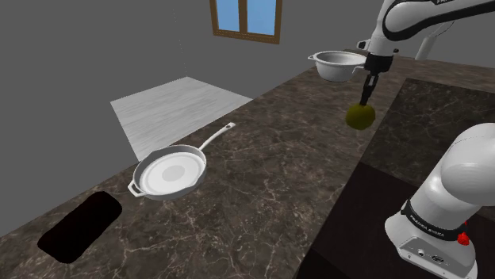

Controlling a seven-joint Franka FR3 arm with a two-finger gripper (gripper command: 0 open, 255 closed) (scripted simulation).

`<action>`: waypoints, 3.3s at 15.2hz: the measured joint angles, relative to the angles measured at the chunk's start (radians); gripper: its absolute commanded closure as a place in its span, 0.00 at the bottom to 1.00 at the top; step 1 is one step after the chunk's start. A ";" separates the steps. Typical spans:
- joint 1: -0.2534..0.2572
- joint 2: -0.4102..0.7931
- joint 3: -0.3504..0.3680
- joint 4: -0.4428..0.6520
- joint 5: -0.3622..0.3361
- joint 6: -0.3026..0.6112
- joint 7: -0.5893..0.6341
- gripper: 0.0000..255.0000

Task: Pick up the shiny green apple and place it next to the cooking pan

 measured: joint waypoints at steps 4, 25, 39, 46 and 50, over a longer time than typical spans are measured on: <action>0.002 -0.009 0.010 0.047 0.007 -0.055 0.000 1.00; 0.022 0.003 0.059 0.334 0.046 -0.332 0.003 1.00; 0.134 0.299 0.171 0.569 0.181 -0.283 0.173 1.00; 0.184 0.522 0.219 0.794 0.242 -0.288 0.255 1.00; 0.207 0.649 0.242 0.942 0.269 -0.310 0.301 1.00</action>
